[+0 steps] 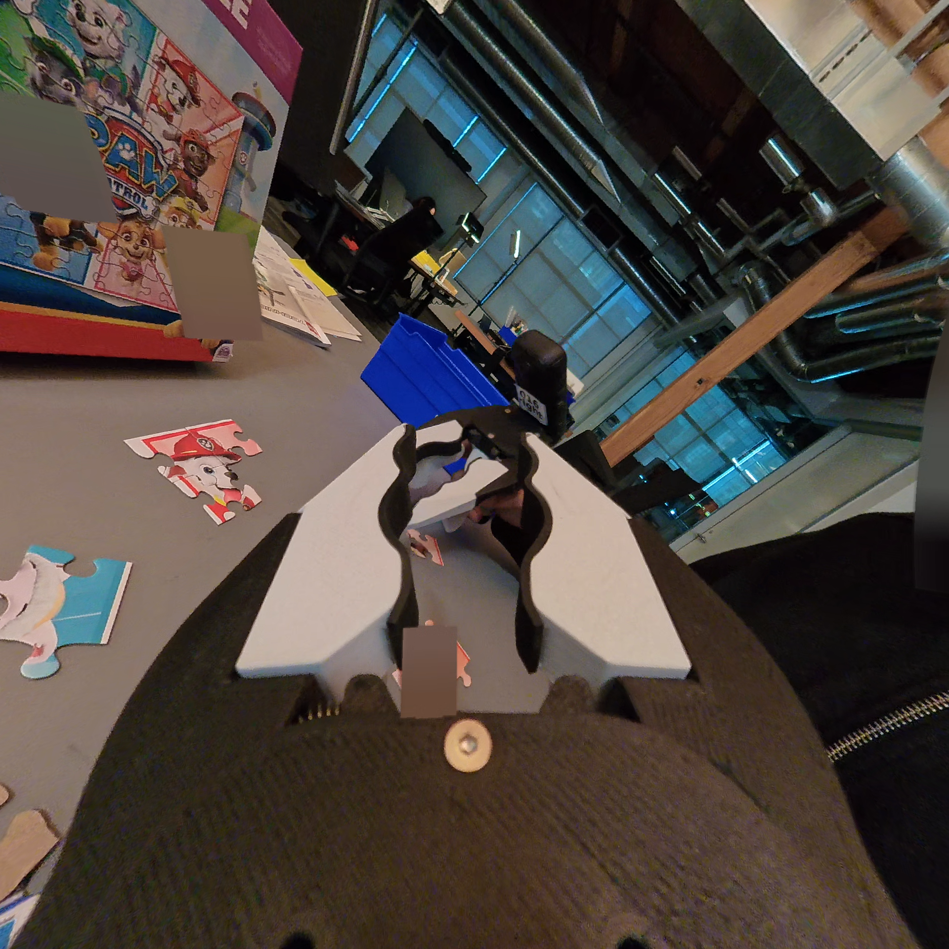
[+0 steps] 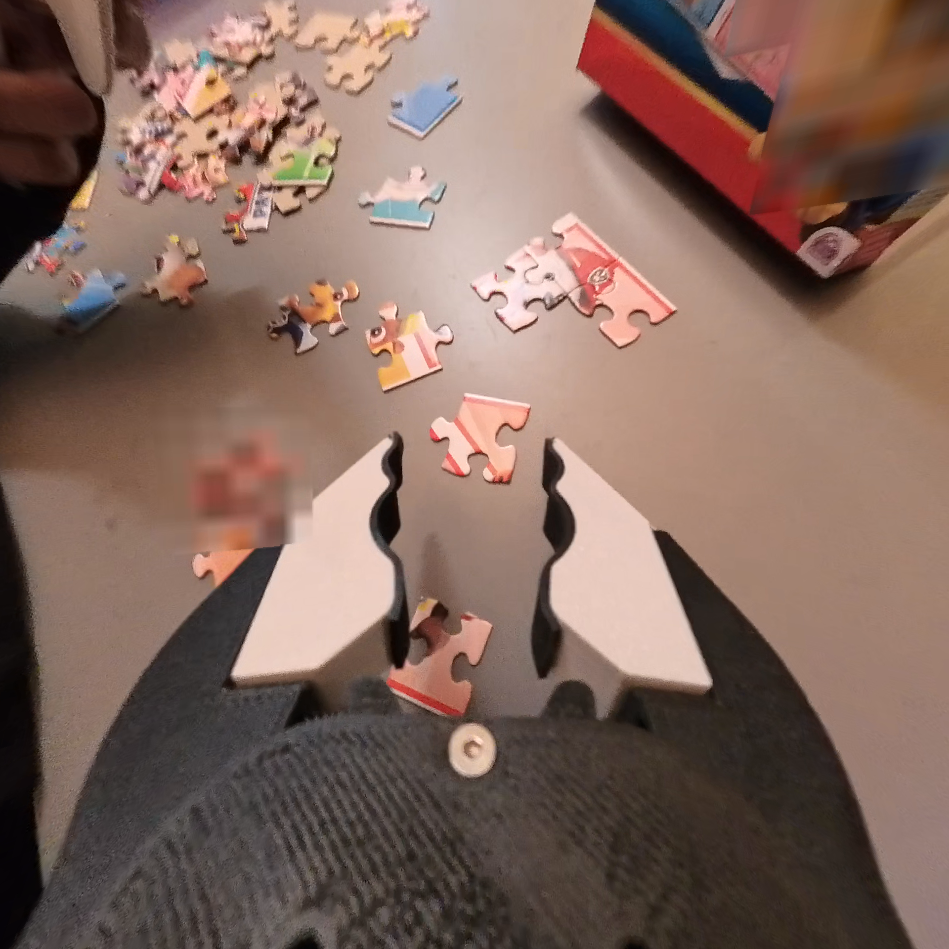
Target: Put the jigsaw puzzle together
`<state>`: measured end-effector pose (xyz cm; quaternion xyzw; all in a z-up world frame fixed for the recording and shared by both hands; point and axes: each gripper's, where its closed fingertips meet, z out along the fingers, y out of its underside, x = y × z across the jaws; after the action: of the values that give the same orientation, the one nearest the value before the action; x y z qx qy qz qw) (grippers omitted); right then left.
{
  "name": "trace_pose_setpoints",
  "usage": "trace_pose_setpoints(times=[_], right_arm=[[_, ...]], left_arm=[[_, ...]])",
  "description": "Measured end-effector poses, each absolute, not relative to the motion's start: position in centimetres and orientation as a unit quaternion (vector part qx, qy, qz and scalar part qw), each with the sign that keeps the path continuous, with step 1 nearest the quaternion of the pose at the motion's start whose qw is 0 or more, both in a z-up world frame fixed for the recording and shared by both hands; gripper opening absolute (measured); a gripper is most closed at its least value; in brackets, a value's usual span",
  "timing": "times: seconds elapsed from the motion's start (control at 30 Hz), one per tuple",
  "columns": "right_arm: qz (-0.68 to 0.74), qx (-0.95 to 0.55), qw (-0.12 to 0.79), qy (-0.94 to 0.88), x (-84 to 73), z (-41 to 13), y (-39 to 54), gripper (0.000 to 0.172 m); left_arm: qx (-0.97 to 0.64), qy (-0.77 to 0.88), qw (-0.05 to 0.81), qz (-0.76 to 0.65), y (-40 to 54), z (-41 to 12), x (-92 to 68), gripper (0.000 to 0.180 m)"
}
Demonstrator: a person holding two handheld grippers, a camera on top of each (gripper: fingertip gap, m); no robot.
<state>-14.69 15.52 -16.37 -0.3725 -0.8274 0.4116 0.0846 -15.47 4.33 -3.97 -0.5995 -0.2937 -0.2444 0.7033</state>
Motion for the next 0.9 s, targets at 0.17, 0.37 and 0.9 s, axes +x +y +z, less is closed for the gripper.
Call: trace_pose_setpoints(times=[0.17, 0.37, 0.9], right_arm=[[0.375, -0.379, 0.068, -0.843, -14.2, -17.8, 15.5, 0.051], [0.398, -0.380, -0.008, -0.835, -11.7, -18.1, 13.4, 0.051], [0.397, -0.280, 0.084, -0.870, -14.5, -15.8, 14.1, 0.045]], left_arm=[[-0.598, -0.302, 0.704, -0.236, 3.5, -4.2, -15.6, 0.036], [-0.591, -0.309, 0.705, -0.240, 3.1, -4.5, -15.9, 0.036], [-0.606, -0.304, 0.697, -0.236, 3.4, -4.9, -15.5, 0.036]])
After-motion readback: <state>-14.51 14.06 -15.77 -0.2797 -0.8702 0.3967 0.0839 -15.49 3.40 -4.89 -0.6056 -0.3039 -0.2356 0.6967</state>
